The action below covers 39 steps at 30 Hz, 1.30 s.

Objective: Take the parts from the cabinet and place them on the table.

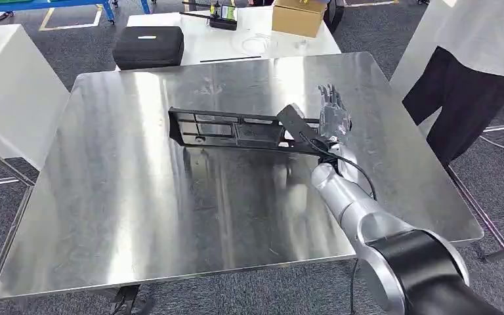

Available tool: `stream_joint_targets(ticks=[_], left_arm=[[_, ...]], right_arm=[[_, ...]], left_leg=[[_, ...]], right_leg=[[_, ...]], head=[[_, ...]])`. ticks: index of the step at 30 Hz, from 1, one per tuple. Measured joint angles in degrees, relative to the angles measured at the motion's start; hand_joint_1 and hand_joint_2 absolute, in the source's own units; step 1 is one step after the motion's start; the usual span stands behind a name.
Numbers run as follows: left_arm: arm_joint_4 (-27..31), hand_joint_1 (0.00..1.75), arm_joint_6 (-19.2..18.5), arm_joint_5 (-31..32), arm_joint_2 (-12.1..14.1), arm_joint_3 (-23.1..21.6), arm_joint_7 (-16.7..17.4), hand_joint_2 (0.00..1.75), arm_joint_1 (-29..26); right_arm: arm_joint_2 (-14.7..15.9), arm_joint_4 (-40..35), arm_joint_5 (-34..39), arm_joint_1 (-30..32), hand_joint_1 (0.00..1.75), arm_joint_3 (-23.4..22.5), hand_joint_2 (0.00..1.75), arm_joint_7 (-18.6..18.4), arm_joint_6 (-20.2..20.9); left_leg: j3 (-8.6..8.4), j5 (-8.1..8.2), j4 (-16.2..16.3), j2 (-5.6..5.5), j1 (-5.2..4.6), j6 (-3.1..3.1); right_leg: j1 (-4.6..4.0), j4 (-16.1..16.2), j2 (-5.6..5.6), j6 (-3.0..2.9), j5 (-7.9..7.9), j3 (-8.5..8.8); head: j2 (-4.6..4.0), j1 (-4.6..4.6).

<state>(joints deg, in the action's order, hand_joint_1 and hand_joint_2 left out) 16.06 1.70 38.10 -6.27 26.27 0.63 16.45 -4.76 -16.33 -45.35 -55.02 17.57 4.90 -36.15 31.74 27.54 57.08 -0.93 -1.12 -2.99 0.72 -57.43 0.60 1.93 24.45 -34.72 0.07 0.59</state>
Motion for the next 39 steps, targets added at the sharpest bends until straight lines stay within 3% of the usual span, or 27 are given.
stream_joint_targets(ticks=[15, 39], left_arm=[[0.0, 0.00, -0.6, 0.2, 0.1, -0.2, 0.5, 0.00, 0.6], [0.0, 0.00, -2.6, 0.6, 0.3, -1.6, 1.6, 0.00, 1.6]], right_arm=[[0.1, 0.0, -1.1, -0.5, 0.00, -0.5, 1.75, 1.6, -1.5], [-0.2, -2.0, -1.7, -7.1, 0.00, -1.2, 1.75, 7.0, -1.7]], left_leg=[[0.00, 0.00, 0.0, 0.00, 0.00, 0.00], [-0.01, 0.00, 0.0, 0.00, 0.00, 0.00]], right_leg=[[0.00, 0.0, 0.00, 0.00, 0.00, 0.00], [0.00, 0.0, 0.00, 0.00, 0.00, 0.02]], head=[[0.00, 0.00], [-0.02, 0.00]])
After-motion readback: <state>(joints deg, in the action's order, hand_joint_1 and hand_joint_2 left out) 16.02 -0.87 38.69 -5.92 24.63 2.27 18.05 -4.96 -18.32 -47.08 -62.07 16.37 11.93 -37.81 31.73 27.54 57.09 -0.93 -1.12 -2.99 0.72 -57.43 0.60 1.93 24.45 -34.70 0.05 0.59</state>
